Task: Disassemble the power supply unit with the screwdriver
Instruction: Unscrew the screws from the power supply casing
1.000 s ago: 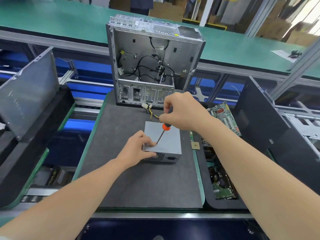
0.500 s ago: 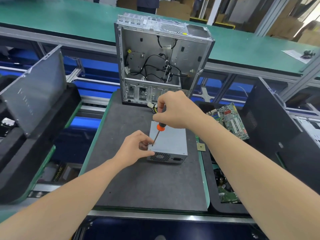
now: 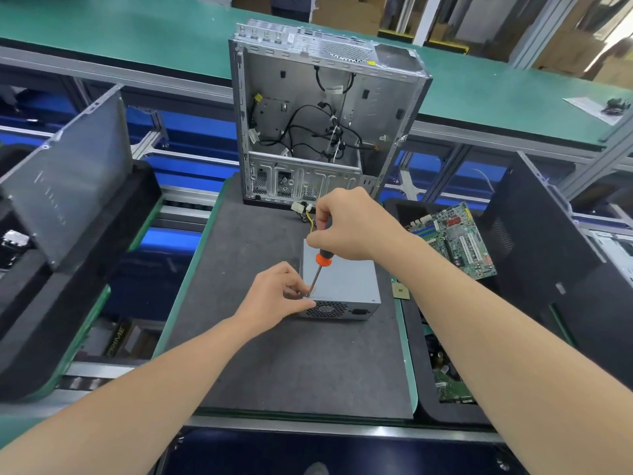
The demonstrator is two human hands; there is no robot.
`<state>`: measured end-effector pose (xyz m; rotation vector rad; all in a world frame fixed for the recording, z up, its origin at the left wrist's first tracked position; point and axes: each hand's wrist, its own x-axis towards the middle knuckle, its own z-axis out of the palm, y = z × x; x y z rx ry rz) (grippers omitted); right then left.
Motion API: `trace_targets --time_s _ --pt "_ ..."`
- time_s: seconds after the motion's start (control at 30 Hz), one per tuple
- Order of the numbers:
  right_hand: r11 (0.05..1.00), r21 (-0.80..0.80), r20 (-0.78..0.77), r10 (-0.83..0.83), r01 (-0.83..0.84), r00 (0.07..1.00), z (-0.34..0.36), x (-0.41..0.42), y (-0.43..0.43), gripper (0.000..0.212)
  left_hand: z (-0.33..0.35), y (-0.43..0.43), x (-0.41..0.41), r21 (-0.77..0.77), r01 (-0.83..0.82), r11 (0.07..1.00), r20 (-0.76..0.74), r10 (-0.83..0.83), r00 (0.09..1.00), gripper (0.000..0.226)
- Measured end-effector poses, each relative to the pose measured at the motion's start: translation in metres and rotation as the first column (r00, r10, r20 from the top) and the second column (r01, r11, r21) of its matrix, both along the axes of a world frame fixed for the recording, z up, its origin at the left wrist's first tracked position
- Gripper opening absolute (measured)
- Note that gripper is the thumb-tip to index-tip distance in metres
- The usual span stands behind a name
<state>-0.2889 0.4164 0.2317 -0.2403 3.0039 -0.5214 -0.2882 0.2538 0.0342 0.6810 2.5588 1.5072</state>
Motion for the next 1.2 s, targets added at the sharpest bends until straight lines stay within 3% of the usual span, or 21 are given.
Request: trace_targets --time_s 0.13,0.23,0.33,0.43,0.53,0.6,0.73,0.83,0.9,1.0,1.07,1.13,1.2 --pt "0.998 0.036 0.013 0.058 -0.058 0.998 0.001 0.001 0.0 0.013 0.001 -0.001 -0.001 0.011 0.023 1.0 0.029 -0.024 0.999 0.017" --pt "0.975 0.066 0.067 0.208 -0.213 0.976 0.005 0.003 -0.001 0.016 0.007 -0.003 -0.003 0.033 0.027 0.999 0.053 -0.028 0.998 0.017" --pt "0.956 0.091 0.078 0.273 -0.28 0.959 0.004 0.005 -0.006 0.017 0.019 0.0 -0.006 0.134 0.038 0.99 0.105 -0.052 0.993 0.013" --pt "0.967 0.152 0.056 0.196 -0.202 0.979 0.004 0.005 -0.009 0.021 0.029 0.008 -0.01 0.157 0.117 0.981 0.185 -0.145 0.972 0.01" --pt "0.95 0.312 -0.092 0.008 0.021 0.996 0.004 0.002 -0.011 0.039 0.033 0.009 -0.013 0.144 0.158 0.977 0.194 -0.185 0.963 0.018" --pt "0.935 0.334 -0.104 -0.09 0.12 0.991 0.0 0.002 -0.015 0.047 0.034 0.007 -0.015 0.13 0.177 0.976 0.196 -0.2 0.96 0.016" --pt "0.946 0.31 -0.021 -0.093 0.095 0.995 -0.003 -0.002 -0.02 0.035 0.034 0.004 -0.016 0.111 0.195 0.974 0.21 -0.215 0.954 0.007" --pt "0.936 0.352 -0.05 0.017 0.002 0.999 -0.001 -0.001 -0.017 0.03 0.04 0.005 -0.018 0.133 0.208 0.969 0.229 -0.235 0.945 0.011" --pt "0.909 0.388 -0.03 0.177 -0.152 0.984 0.001 -0.003 -0.014 0.027 0.045 0.006 -0.02 0.101 0.261 0.96 0.223 -0.277 0.935 0.015" --pt "0.784 0.386 0.044 0.511 -0.486 0.859 0.009 -0.009 -0.001 0.019 0.051 0.003 -0.023 0.006 0.368 0.93 0.205 -0.361 0.91 0.021" --pt "0.68 0.392 0.032 0.663 -0.619 0.748 0.012 -0.01 0.009 0.025 0.052 0.001 -0.022 -0.008 0.41 0.912 0.175 -0.402 0.899 0.024" --pt "0.656 0.395 0.01 0.698 -0.644 0.716 0.012 -0.011 0.016 0.029 0.051 0.001 -0.019 -0.01 0.392 0.92 0.132 -0.387 0.912 0.027" --pt "0.687 0.403 0.011 0.657 -0.605 0.753 0.013 -0.008 0.018 0.026 0.047 0.004 -0.019 -0.022 0.367 0.93 0.106 -0.363 0.926 0.028"
